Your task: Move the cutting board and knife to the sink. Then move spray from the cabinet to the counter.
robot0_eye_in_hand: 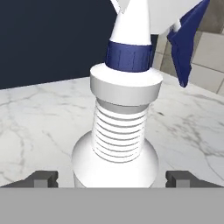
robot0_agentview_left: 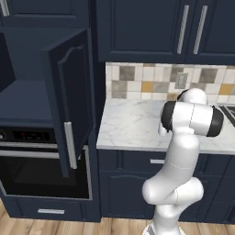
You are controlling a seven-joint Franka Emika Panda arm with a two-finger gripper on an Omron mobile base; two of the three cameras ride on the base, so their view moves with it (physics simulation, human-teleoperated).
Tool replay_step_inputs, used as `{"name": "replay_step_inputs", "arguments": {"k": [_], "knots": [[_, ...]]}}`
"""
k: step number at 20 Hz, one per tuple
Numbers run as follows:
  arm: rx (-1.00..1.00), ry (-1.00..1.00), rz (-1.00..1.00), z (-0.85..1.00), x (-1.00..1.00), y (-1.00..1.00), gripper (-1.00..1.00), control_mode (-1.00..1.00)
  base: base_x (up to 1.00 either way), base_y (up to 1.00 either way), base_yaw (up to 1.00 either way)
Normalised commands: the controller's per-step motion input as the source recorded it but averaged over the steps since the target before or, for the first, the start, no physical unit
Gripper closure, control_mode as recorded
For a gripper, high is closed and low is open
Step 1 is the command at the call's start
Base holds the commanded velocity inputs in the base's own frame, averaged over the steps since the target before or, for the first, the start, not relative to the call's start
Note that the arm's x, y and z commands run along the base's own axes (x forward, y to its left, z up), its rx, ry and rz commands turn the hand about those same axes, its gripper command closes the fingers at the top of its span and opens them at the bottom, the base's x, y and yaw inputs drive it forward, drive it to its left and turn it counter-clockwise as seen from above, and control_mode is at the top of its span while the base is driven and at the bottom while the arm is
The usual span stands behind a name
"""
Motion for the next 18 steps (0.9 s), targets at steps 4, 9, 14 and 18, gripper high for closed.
{"name": "replay_step_inputs", "arguments": {"k": [4, 9, 14, 18], "knots": [[0.0, 0.03, 0.0, 0.13, -0.01, 0.0, -1.0, -1.0, 0.0, 0.0, 0.0], [0.0, 0.03, 0.0, 0.27, -0.17, -0.04, -1.0, -1.0, 0.0, 0.0, 0.0], [0.0, 0.01, 0.0, 0.34, -0.37, -0.06, -1.0, -1.0, 0.0, 0.0, 0.0], [-0.09, 0.04, -0.01, 0.44, -0.35, 0.0, -1.0, -1.0, 0.0, 0.0, 0.0]]}}
